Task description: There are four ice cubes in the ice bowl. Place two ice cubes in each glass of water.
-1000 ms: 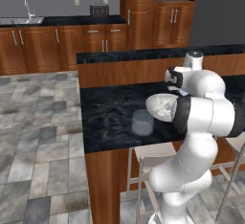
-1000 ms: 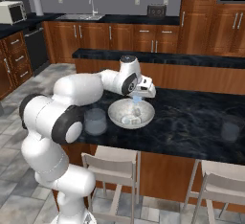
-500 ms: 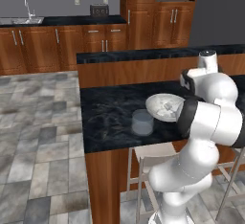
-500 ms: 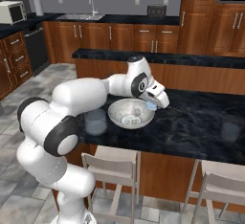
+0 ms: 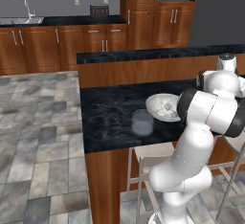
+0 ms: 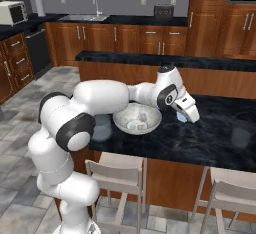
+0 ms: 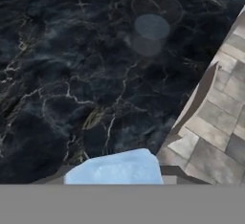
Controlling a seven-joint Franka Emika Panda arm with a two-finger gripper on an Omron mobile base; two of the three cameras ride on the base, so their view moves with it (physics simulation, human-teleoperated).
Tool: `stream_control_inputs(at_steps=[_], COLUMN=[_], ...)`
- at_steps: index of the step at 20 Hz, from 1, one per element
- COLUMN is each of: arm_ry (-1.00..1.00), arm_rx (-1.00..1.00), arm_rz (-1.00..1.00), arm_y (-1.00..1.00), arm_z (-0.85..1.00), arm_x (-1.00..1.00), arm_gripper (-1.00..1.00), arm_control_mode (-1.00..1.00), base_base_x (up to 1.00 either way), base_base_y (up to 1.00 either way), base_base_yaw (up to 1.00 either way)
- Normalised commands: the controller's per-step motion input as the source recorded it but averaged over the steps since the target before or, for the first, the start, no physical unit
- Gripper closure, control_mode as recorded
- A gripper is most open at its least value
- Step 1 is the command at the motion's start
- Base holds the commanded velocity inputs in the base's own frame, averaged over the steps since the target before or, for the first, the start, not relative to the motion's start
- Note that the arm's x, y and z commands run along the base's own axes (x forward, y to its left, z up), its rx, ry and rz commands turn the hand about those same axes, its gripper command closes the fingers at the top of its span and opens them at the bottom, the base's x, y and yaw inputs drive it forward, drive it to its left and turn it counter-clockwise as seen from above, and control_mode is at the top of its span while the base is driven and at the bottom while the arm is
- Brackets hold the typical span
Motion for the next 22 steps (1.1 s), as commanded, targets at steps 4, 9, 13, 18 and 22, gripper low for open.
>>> stream_control_inputs(at_steps=[4,9,13,18,22], arm_ry=[-0.08,-0.07,-0.15,-0.17,-0.09], arm_rx=[0.08,0.09,0.0,-0.01,0.01], arm_rz=[-0.03,0.0,0.0,-0.03,-0.03], arm_y=[-0.99,-0.79,-0.54,-0.11,0.0], arm_z=[0.02,0.04,0.08,0.0,0.0], arm_x=[0.0,0.0,0.0,0.02,0.01], arm_gripper=[1.0,1.0,1.0,1.0,1.0], arm_control_mode=[-1.0,-1.0,-1.0,-1.0,-1.0], base_base_x=[0.0,0.0,0.0,0.0,0.0], base_base_y=[0.0,0.0,0.0,0.0,0.0], base_base_yaw=[0.0,0.0,0.0,0.0,0.0])
